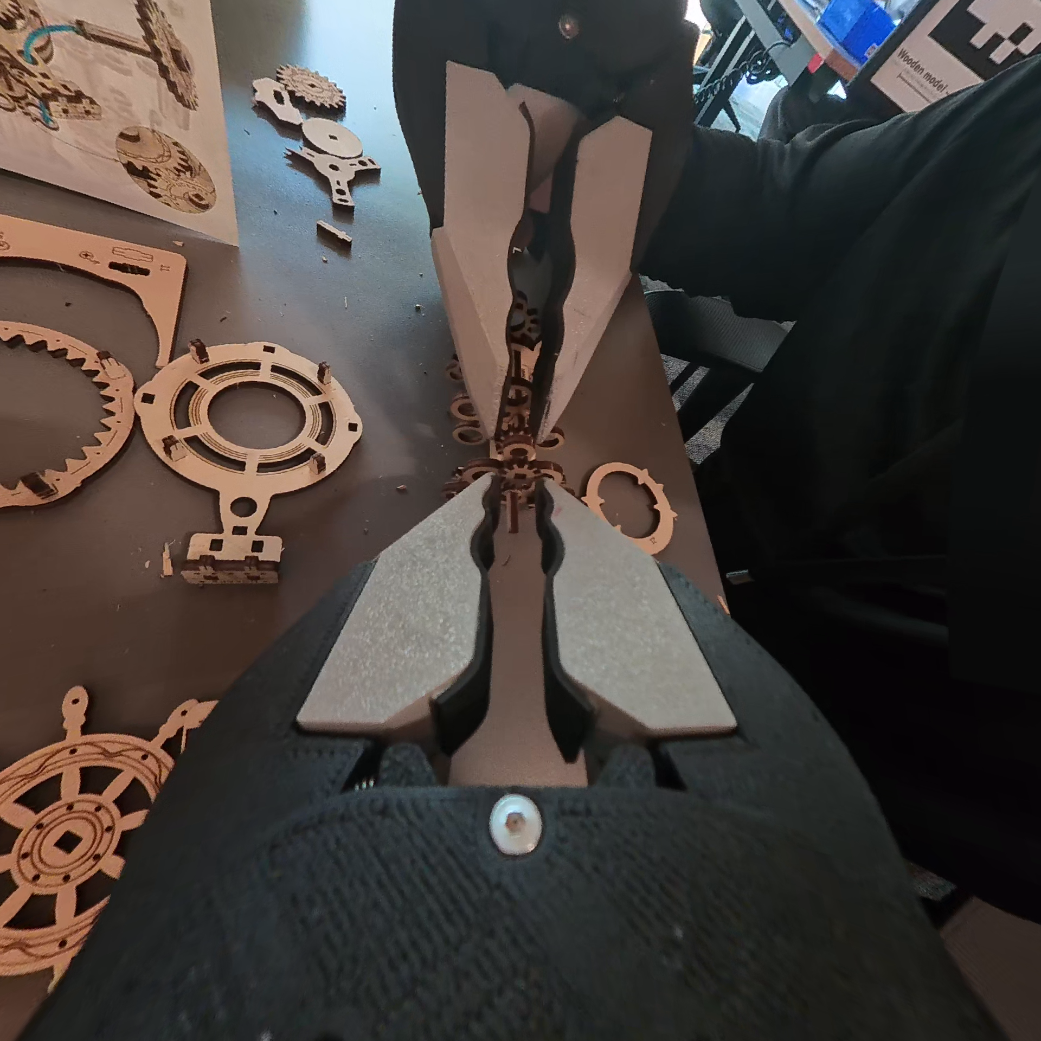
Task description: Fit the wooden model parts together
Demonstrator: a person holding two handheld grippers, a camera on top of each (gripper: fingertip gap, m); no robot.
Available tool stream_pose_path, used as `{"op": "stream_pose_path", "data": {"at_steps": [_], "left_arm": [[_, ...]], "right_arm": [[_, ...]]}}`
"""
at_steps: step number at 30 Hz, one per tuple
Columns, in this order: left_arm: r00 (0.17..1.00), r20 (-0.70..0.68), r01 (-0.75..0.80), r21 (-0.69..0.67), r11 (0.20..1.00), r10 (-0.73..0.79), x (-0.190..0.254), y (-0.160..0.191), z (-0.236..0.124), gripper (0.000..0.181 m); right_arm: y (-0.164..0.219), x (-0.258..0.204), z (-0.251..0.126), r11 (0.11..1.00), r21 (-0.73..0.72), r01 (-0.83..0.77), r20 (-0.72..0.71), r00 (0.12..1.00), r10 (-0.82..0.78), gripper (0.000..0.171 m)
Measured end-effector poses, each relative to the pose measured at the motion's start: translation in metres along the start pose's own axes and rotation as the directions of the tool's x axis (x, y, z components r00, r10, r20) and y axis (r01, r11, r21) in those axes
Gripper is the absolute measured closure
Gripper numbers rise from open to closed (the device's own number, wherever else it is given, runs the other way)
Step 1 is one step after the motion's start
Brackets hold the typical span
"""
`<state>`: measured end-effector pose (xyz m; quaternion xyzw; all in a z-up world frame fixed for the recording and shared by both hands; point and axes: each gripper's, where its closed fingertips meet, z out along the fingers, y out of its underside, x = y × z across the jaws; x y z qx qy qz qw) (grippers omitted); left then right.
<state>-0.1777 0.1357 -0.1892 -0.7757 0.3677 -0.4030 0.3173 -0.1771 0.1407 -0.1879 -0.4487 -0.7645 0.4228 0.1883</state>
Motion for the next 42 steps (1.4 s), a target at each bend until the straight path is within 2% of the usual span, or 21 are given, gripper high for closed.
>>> {"op": "stream_pose_path", "data": {"at_steps": [27,30,31,35,42], "left_arm": [[1.0,0.001,-0.021,-0.014,1.0,0.021,0.002,0.002,0.001,0.175],[1.0,0.01,-0.02,-0.024,1.0,0.02,0.0,0.003,0.001,0.174],[1.0,0.009,-0.019,-0.027,0.999,0.019,0.0,0.004,0.001,0.174],[1.0,0.01,-0.021,-0.018,1.0,0.021,0.0,0.002,-0.003,0.17],[0.999,0.014,-0.047,0.033,0.998,0.046,0.004,-0.008,-0.009,0.163]], "right_arm": [[-0.002,-0.003,-0.001,0.999,0.027,-0.036,0.046,0.998,0.035,0.163],[-0.004,-0.002,-0.004,0.997,0.043,-0.062,0.056,0.997,0.059,0.151],[-0.006,-0.002,-0.006,0.996,0.055,-0.071,0.063,0.996,0.067,0.146],[-0.02,0.0,-0.021,0.985,0.144,-0.092,0.07,0.994,0.083,0.144],[-0.038,0.018,-0.053,0.952,0.285,-0.114,-0.034,0.991,0.129,0.144]]}}
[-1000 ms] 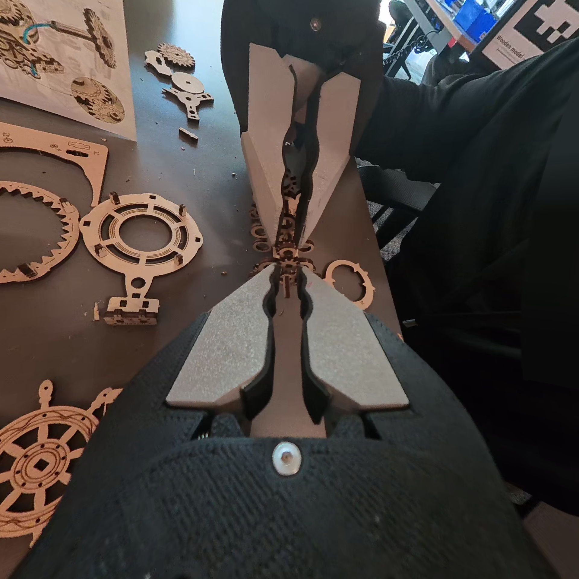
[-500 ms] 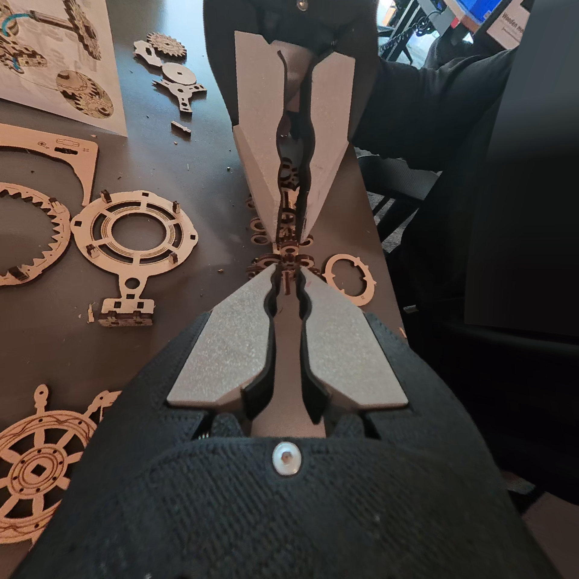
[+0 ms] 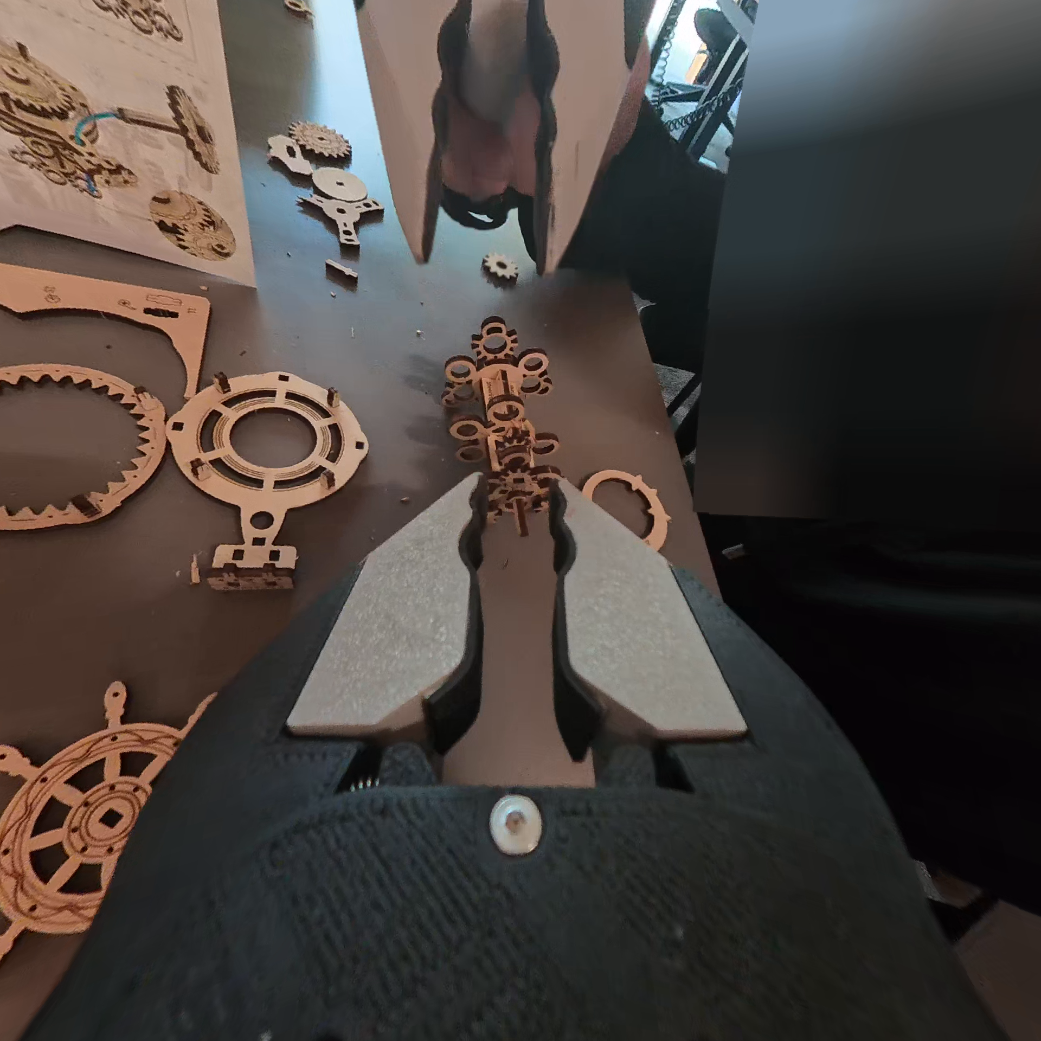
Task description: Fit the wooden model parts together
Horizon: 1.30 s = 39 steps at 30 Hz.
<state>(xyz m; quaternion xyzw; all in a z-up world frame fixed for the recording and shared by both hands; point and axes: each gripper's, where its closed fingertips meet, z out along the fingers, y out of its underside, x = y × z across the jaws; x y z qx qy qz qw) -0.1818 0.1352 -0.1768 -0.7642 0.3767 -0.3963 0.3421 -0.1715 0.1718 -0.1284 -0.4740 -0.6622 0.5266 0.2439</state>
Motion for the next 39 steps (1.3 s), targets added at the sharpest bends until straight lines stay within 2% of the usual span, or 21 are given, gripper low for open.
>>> {"op": "stream_pose_path", "data": {"at_steps": [4,11,17,23,39], "left_arm": [[0.999,-0.038,0.025,0.011,1.0,-0.025,0.002,0.0,0.003,0.163],[1.0,-0.019,-0.002,-0.012,1.0,0.001,0.002,0.003,0.005,0.166],[1.0,-0.018,0.005,-0.038,0.999,-0.006,0.0,0.009,0.01,0.169],[1.0,-0.028,-0.008,-0.052,0.999,0.006,0.003,0.011,0.012,0.174],[0.999,-0.038,0.006,-0.07,0.997,-0.009,0.007,0.013,0.009,0.168]], "right_arm": [[0.005,-0.005,-0.002,0.999,-0.035,0.013,0.009,1.0,-0.013,0.146],[0.034,-0.014,0.022,0.976,-0.203,0.075,0.018,0.997,-0.073,0.152],[0.039,-0.016,0.026,0.972,-0.224,0.065,0.037,0.998,-0.058,0.152],[0.056,-0.018,0.037,0.941,-0.318,0.111,0.043,0.994,-0.102,0.157],[0.054,-0.022,0.039,0.953,-0.293,0.081,0.093,0.994,-0.056,0.161]]}}
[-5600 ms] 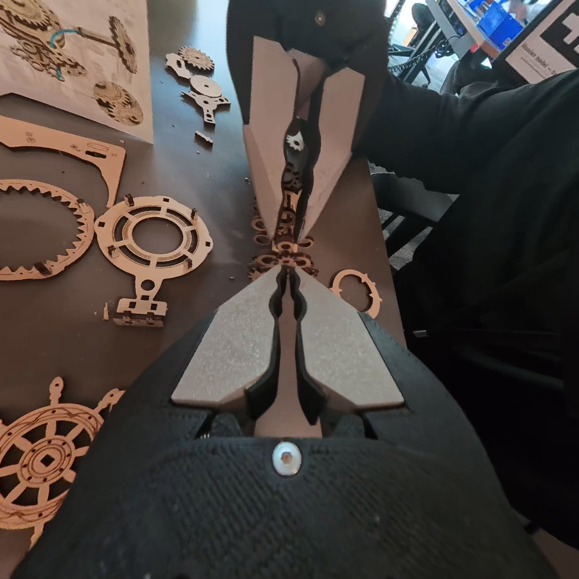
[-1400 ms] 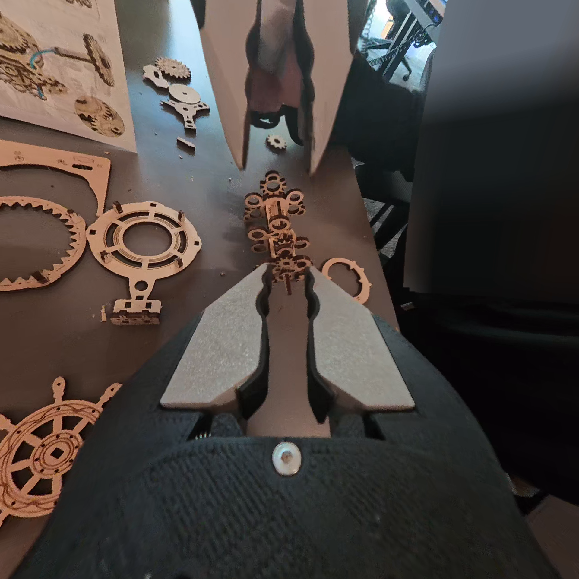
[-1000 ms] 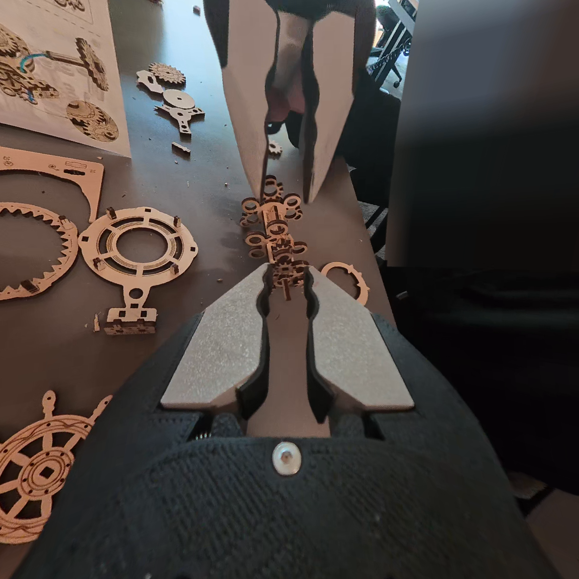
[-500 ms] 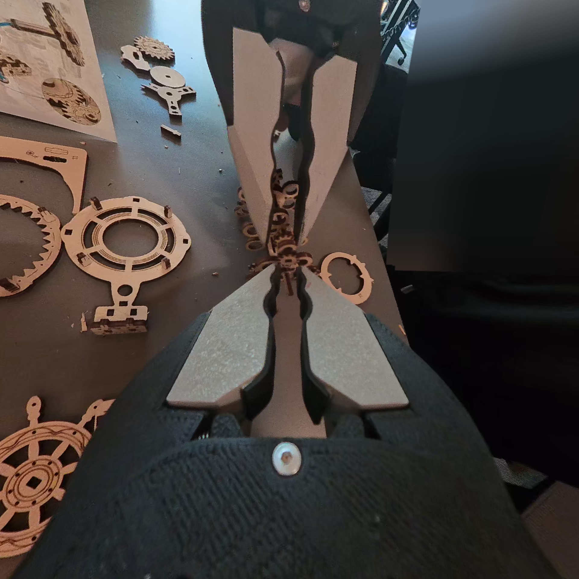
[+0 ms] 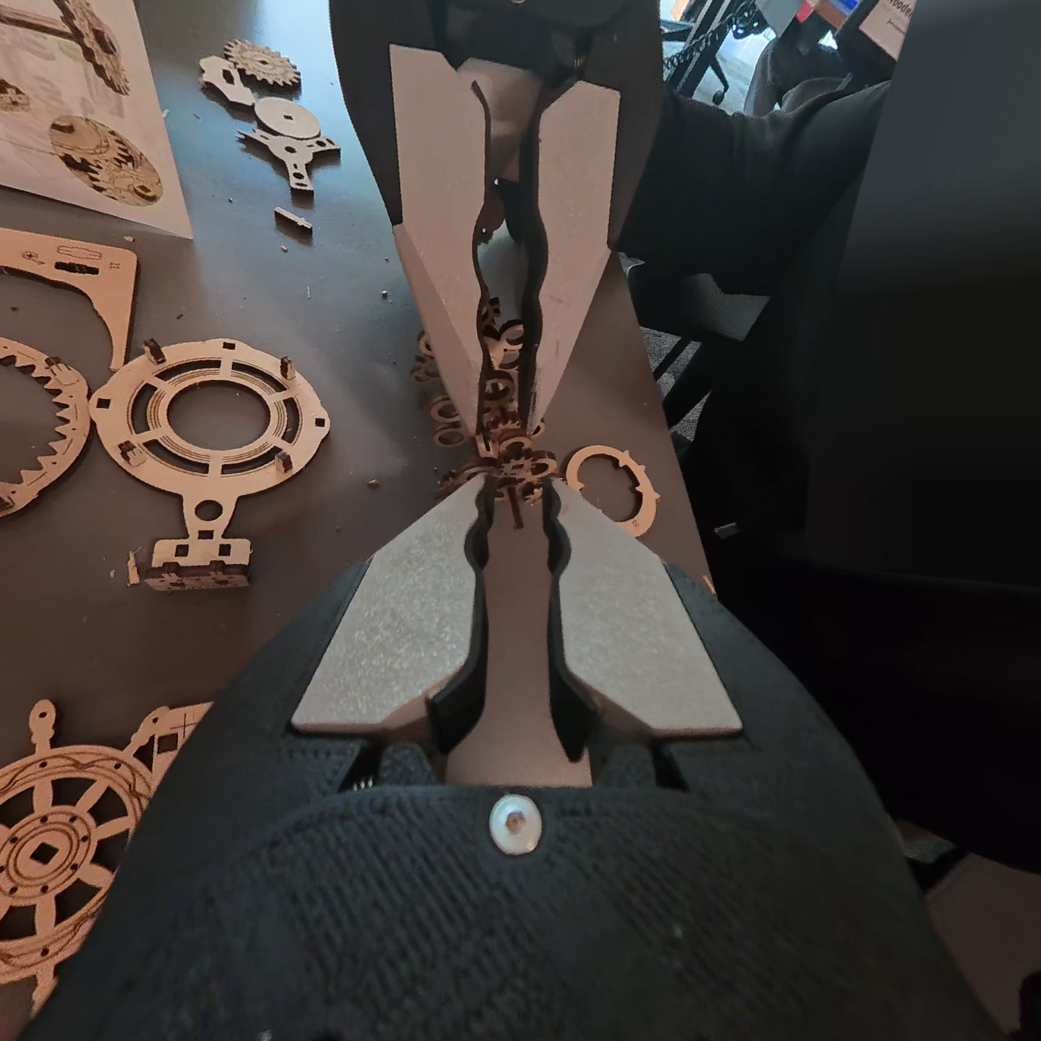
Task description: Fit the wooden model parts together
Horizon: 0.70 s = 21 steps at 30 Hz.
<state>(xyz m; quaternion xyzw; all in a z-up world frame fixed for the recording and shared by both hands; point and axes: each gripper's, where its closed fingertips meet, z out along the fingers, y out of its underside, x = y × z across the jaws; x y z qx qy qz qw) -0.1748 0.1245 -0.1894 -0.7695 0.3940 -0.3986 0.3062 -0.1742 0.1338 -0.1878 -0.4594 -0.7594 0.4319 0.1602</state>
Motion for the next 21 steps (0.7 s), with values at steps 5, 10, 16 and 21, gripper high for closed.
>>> {"op": "stream_pose_path", "data": {"at_steps": [5,10,16,21], "left_arm": [[1.0,0.012,0.021,0.025,0.999,-0.022,-0.0023,-0.0046,-0.0008,0.166],[1.0,0.017,0.016,0.015,1.0,-0.016,-0.0022,-0.0034,0.0028,0.169],[1.0,0.015,0.016,0.017,1.0,-0.017,-0.0017,-0.0034,0.0003,0.17],[1.0,0.013,0.012,0.011,1.0,-0.012,-0.0018,-0.0023,0.002,0.17]], "right_arm": [[-0.0019,-0.0012,-0.001,1.0,0.01,0.012,0.001,1.0,-0.012,0.16],[-0.0039,-0.0021,-0.0008,1.0,0.015,0.018,0.002,1.0,-0.018,0.161],[-0.0024,-0.0022,0.0004,1.0,0.012,0.012,0.008,1.0,-0.012,0.161],[-0.004,-0.0023,-0.0003,1.0,0.024,0.002,0.015,1.0,-0.002,0.162]]}}
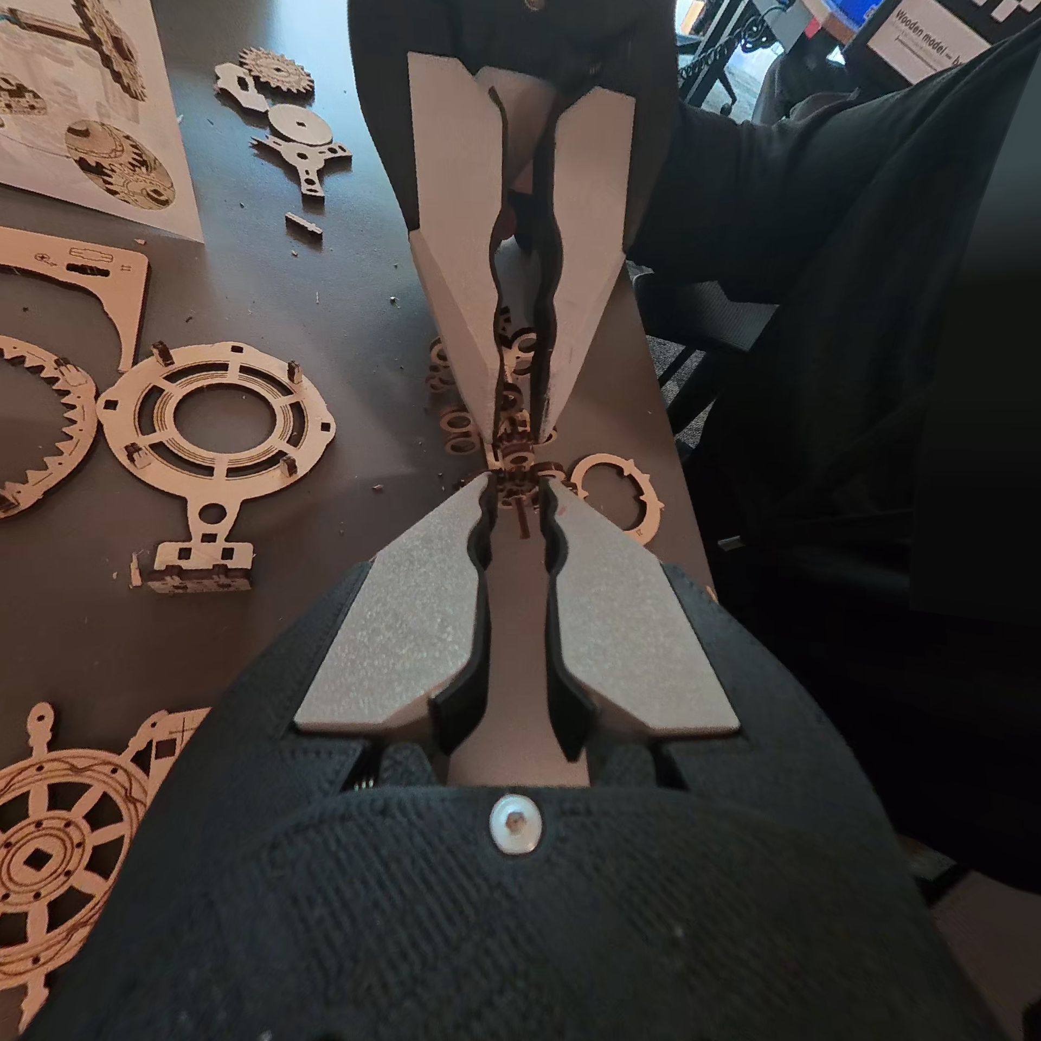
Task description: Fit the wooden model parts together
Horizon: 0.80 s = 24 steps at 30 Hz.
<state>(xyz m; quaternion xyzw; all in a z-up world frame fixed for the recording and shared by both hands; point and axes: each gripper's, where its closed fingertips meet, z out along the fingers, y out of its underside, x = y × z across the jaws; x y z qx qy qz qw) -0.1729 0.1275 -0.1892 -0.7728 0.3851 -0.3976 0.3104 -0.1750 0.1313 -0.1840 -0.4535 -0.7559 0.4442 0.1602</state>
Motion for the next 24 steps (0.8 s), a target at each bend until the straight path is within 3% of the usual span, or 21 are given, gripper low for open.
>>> {"op": "stream_pose_path", "data": {"at_steps": [24], "left_arm": [[0.999,0.042,0.029,0.046,0.999,-0.031,-0.0042,-0.0009,0.0045,0.172]], "right_arm": [[0.0029,0.0,0.0007,0.995,-0.065,0.069,-0.048,0.996,-0.073,0.163]]}}
